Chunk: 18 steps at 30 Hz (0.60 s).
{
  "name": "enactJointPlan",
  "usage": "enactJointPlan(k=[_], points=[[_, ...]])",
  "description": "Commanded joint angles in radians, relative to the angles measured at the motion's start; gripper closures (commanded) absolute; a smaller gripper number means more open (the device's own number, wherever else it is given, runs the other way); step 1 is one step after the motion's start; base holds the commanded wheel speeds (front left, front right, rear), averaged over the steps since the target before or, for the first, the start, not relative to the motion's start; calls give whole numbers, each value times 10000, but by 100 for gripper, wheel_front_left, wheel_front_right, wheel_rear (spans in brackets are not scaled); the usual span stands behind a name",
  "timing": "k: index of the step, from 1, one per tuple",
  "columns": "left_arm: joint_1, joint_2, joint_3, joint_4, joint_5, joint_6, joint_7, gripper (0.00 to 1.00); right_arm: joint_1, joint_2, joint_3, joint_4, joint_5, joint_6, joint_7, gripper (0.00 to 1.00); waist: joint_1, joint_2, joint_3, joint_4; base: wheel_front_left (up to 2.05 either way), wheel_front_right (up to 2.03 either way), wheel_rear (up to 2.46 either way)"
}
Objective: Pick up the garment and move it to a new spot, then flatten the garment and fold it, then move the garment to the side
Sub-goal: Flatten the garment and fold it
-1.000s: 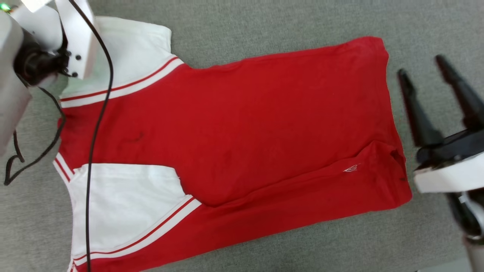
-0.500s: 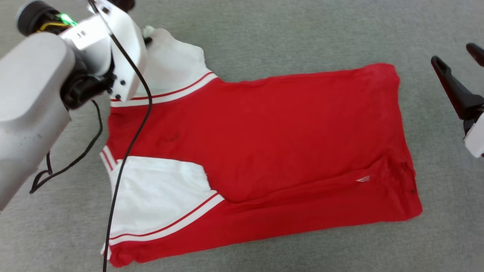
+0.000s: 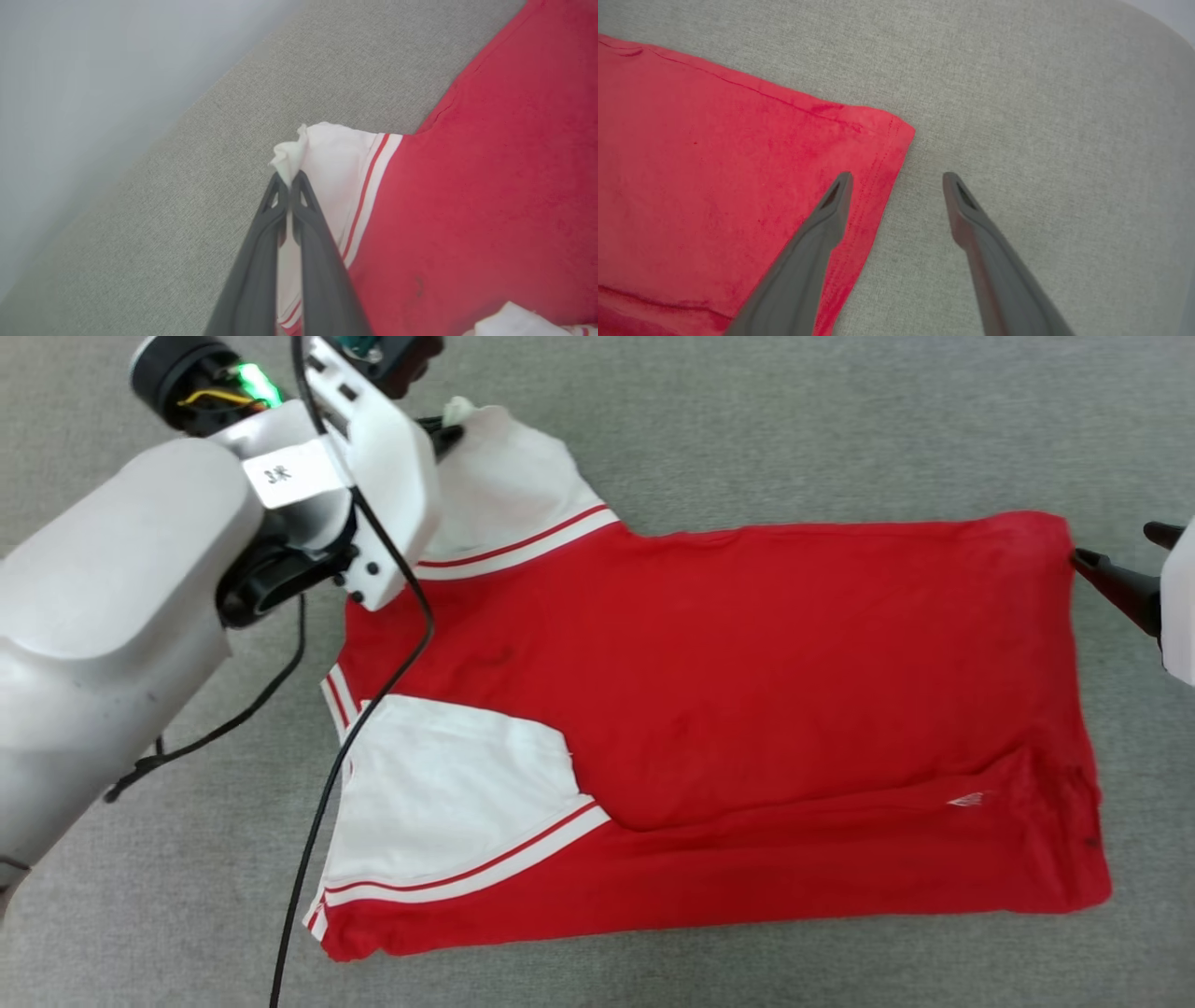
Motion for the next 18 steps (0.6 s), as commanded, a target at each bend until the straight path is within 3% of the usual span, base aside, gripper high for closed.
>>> enactJointPlan(k=[1, 16, 17, 18], points=[[-155, -42, -24, -118, 77, 1, -103, 100, -293, 63, 148, 263, 60, -9, 23, 0, 0, 0, 159, 163, 0, 0, 0], [-560, -161, -252, -473, 208, 0, -565, 100, -1051, 861, 1711, 3140, 50, -6, -405, 0, 0, 0, 753, 553, 0, 0, 0], [-550, -156, -260, -433, 193, 0, -632, 100, -989, 884, 1879, 3262, 137, -3, -345, 12, 0, 0, 767, 546, 0, 0, 0], [-528, -159, -251, -384, 163, 0, -685, 100, -990, 895, 1947, 3340, 186, -3, -537, 95, 0, 0, 777, 533, 0, 0, 0]])
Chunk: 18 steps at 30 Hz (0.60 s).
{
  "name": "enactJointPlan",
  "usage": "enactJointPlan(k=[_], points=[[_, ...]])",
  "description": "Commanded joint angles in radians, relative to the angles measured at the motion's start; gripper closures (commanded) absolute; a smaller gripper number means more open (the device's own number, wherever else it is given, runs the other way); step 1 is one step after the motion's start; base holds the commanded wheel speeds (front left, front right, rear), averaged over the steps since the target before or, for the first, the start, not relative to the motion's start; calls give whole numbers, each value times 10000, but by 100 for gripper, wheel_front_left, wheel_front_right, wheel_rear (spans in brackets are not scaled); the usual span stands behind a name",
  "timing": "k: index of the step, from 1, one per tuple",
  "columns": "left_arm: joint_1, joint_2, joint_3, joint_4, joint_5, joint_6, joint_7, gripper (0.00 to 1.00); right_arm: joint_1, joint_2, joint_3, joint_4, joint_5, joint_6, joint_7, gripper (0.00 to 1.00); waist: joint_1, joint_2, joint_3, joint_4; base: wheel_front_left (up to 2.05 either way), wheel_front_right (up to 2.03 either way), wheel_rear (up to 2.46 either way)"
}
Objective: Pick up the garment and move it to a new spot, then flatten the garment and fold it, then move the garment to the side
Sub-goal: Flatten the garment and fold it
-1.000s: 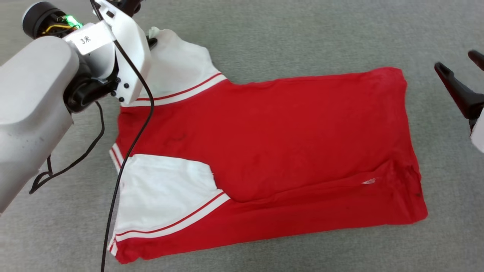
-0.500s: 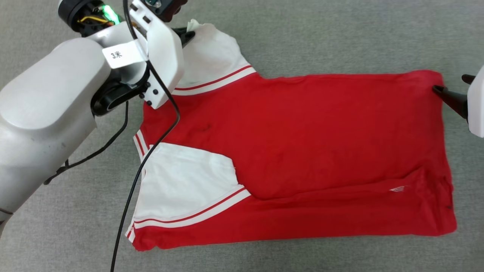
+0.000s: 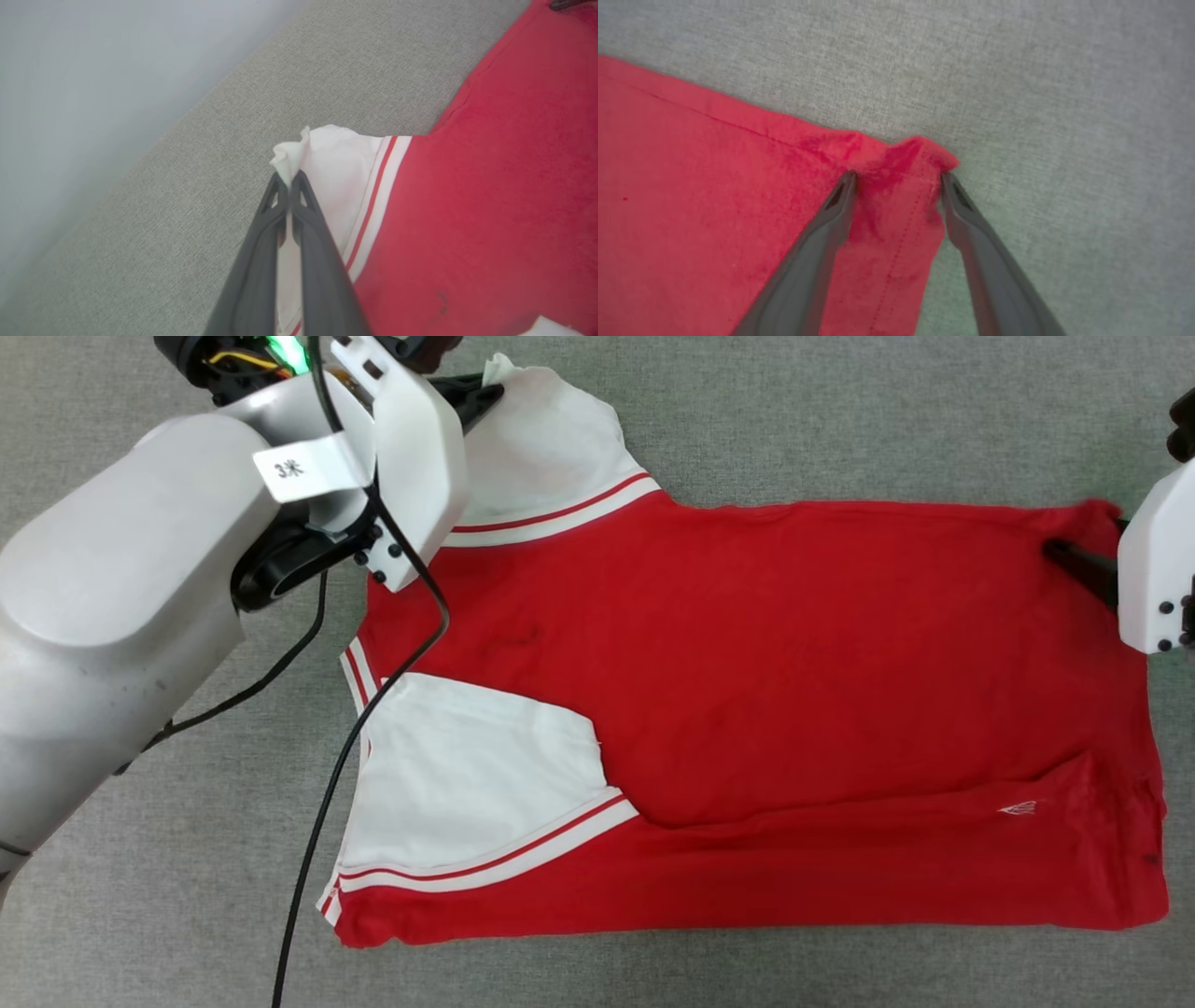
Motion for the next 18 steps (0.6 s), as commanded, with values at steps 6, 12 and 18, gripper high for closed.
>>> enactJointPlan(k=[6, 12, 18], points=[[294, 12, -69, 346, -168, 0, -394, 100, 107, 225, 567, 527, 257, -1, -1006, 100, 1, 0, -286, -176, 0, 0, 0], [935, 195, -67, 637, -436, 4, -926, 100, 188, 69, 1132, 389, 363, -3, -2482, 100, 1, 0, -1062, -324, 0, 0, 0], [1907, 565, -127, 403, -747, 186, -1281, 100, 741, -151, 1717, 300, 666, -3, -3502, 100, 1, 0, -1937, -358, 0, 0, 0]])
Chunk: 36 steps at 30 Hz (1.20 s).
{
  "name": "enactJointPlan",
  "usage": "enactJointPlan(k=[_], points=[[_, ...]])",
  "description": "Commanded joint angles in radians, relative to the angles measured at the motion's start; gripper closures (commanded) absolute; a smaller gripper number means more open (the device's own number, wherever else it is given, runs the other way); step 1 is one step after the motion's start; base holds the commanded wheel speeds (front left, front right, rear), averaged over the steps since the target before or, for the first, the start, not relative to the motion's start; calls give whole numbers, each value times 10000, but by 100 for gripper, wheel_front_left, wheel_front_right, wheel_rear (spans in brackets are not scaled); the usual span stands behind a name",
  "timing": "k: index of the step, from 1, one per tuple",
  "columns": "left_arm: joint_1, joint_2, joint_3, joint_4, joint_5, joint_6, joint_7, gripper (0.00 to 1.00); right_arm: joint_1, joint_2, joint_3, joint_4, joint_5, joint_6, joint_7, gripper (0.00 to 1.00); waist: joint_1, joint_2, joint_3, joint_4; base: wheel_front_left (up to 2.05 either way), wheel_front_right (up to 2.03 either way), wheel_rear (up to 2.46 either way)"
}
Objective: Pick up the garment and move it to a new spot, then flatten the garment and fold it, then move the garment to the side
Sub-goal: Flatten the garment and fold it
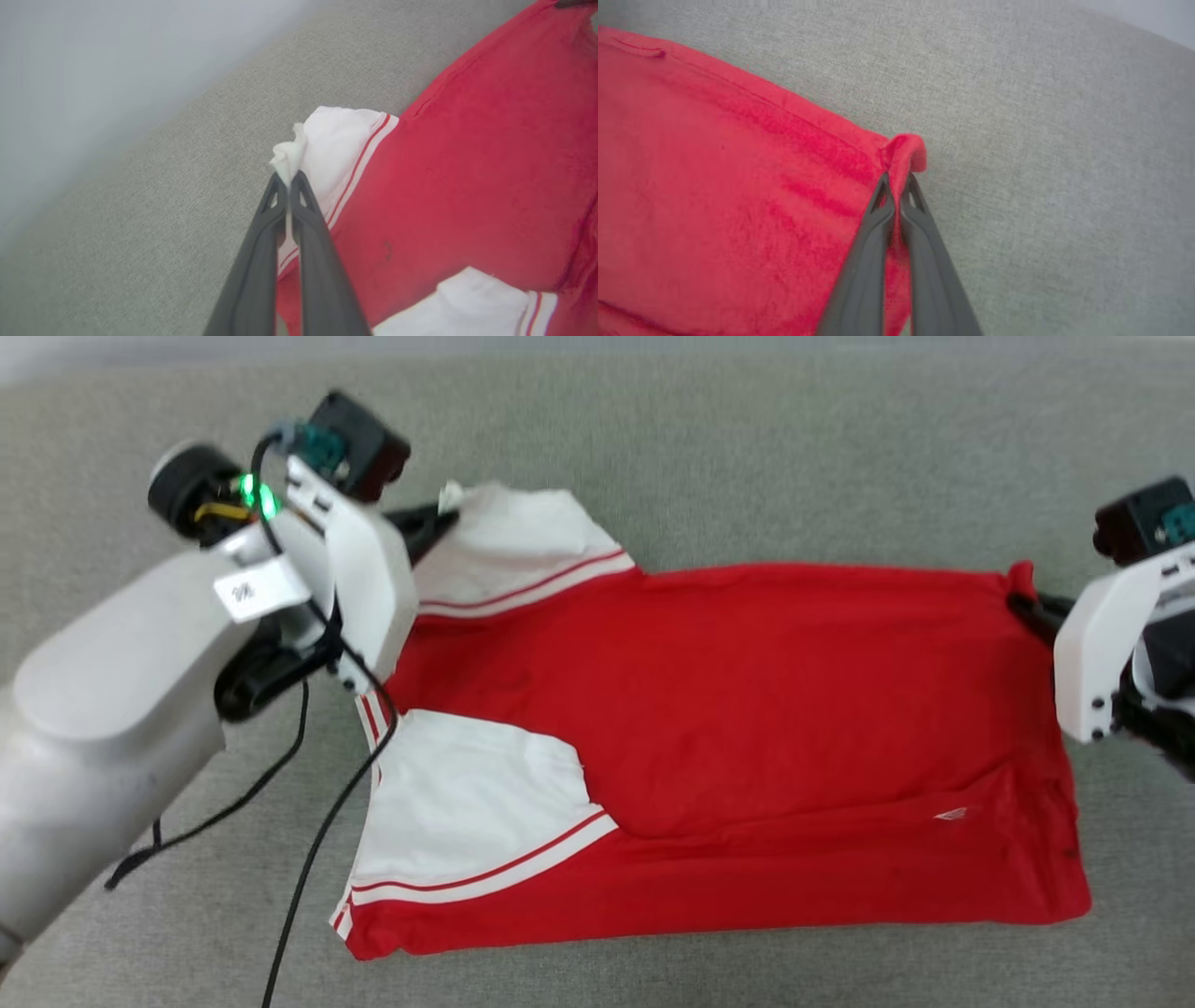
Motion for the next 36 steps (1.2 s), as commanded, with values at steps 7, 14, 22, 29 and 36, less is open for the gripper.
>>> enactJointPlan(k=[7, 14, 22, 29, 36], points=[[1371, 625, -38, -860, -414, 613, -404, 100, 1005, -397, 353, -169, 428, -9, -880, 100, 0, 0, -1091, 97, 0, 0, 0], [2807, 1288, -172, -1971, -812, 1362, -687, 100, 2269, -717, 540, -544, 745, -9, -1636, 100, 0, 0, -1727, 246, 0, 0, 0], [4312, 1670, -378, -2811, -1246, 2054, -921, 100, 3815, -969, 123, -1146, 707, -9, -2370, 100, 0, 0, -2179, 379, 0, 0, 0], [5277, 1821, -502, -2953, -1443, 2359, -1167, 100, 5087, -1076, -654, -1962, 469, -9, -2409, 100, 0, 0, -2270, 325, 0, 0, 0], [5795, 1630, -575, -2678, -1532, 2499, -1292, 100, 6234, -749, -1541, -2502, 316, -9, -2087, 100, 0, 0, -2069, 260, 0, 0, 0]])
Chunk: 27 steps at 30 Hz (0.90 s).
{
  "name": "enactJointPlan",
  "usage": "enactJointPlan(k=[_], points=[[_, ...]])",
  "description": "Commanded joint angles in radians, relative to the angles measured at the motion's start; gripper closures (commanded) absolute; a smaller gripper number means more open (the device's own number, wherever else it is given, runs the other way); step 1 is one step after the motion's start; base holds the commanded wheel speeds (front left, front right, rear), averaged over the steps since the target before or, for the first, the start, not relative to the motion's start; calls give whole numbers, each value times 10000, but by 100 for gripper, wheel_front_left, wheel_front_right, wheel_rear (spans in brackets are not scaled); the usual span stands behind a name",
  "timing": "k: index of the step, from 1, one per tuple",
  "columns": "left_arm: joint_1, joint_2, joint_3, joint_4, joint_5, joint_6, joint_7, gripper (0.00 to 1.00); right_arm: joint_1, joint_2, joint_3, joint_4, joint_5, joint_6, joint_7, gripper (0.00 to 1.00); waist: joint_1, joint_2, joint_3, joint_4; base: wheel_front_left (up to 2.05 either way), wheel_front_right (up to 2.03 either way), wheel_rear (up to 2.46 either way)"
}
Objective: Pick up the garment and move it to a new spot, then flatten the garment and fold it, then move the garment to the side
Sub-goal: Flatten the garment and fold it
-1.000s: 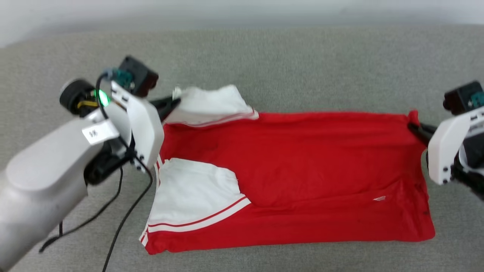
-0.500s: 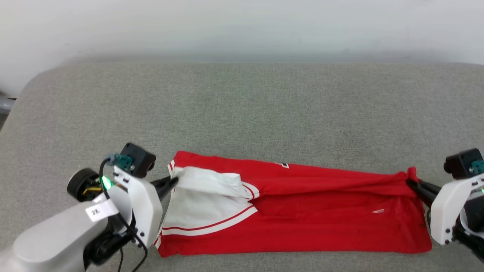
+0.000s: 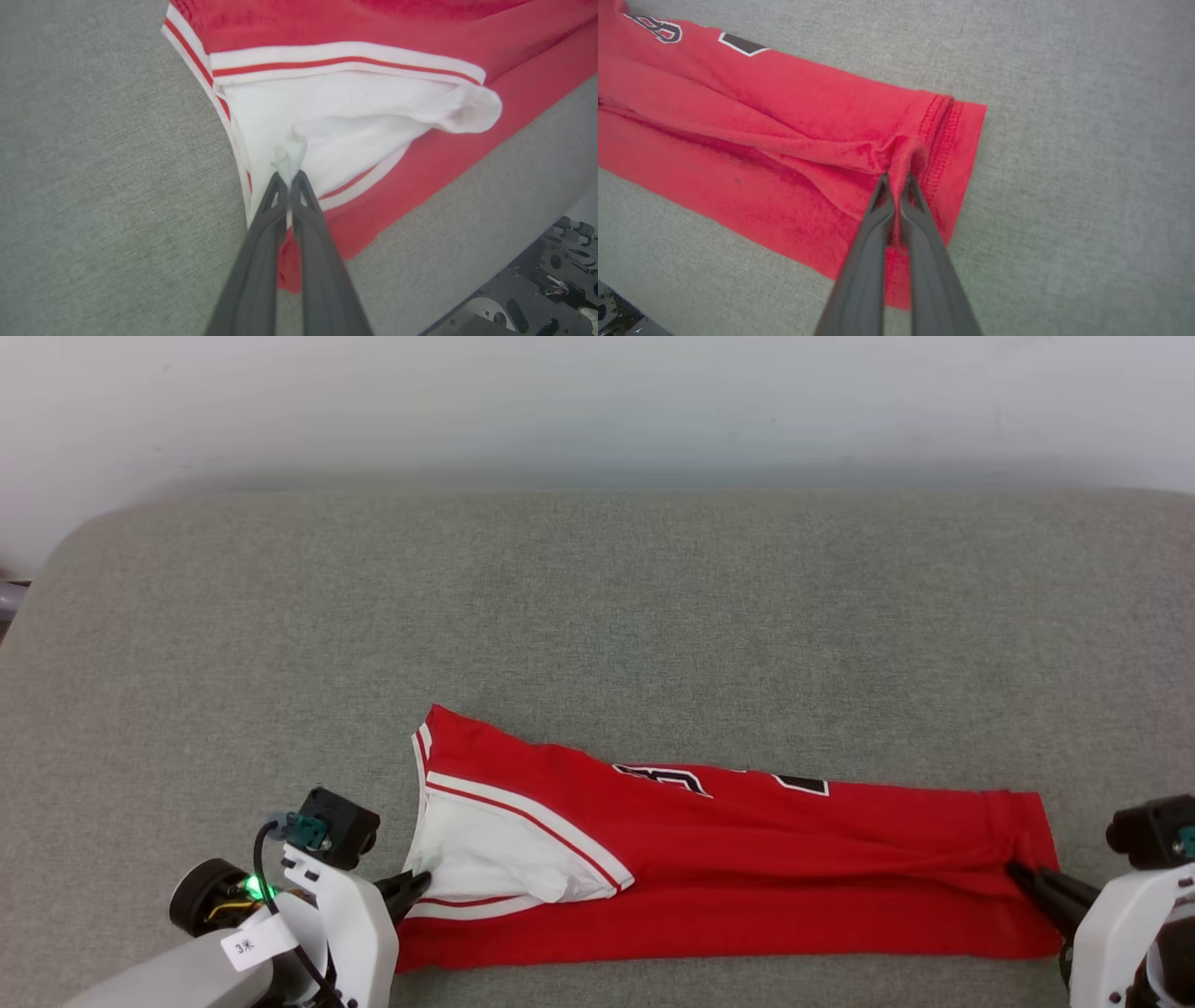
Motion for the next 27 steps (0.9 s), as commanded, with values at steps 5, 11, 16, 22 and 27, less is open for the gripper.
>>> enactJointPlan(k=[5, 11, 16, 22, 27], points=[[379, -261, -41, 350, -69, 34, -98, 100, 643, 472, -419, -77, -225, -9, 272, 100, 1, -1, 177, -40, 0, 0, 0], [628, -564, 117, 719, 14, 308, -789, 0, 793, 916, -1015, 51, -615, -9, 79, 0, 1, -1, 33, -27, 0, 0, 0], [854, -628, 314, 762, 234, 718, -1651, 0, 952, 903, -1459, -484, -553, -9, 95, 0, 1, -1, -241, -10, 0, 0, 0], [1278, -747, 952, 579, 514, 1804, -3054, 0, 1321, 530, -2404, -1569, -254, -9, 697, 0, 1, -1, -590, 23, 0, 0, 0], [1786, -965, 2180, 122, 1300, 2994, -3415, 0, 1548, 265, -3142, -2005, 264, -9, 1938, 0, 1, -1, -656, 20, 0, 0, 0]])
